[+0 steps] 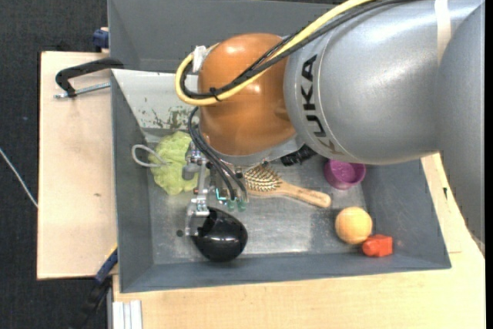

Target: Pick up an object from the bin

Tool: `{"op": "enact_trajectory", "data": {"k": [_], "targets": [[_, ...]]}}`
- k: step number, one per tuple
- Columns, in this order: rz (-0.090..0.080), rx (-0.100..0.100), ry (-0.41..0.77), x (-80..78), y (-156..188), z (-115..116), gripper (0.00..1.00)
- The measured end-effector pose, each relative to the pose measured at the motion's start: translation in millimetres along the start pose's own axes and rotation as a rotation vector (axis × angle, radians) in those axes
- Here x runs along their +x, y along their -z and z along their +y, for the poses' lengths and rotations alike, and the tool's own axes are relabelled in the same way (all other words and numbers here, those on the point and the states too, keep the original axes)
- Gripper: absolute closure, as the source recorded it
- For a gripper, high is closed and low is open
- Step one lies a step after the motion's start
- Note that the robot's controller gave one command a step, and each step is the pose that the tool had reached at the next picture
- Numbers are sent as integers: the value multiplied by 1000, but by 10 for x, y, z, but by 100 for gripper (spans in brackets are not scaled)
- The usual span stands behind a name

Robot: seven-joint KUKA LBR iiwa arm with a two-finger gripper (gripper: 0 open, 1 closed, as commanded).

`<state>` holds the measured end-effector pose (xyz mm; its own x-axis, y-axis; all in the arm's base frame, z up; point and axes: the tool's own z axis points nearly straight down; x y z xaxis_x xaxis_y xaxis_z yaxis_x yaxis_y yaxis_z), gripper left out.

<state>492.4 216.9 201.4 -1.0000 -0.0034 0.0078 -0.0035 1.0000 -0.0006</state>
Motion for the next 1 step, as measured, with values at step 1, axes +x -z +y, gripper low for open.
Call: {"op": "enact_trajectory", "data": {"k": [1], "targets": [[-8, -2, -3, -22, 42, -12, 0]]}}
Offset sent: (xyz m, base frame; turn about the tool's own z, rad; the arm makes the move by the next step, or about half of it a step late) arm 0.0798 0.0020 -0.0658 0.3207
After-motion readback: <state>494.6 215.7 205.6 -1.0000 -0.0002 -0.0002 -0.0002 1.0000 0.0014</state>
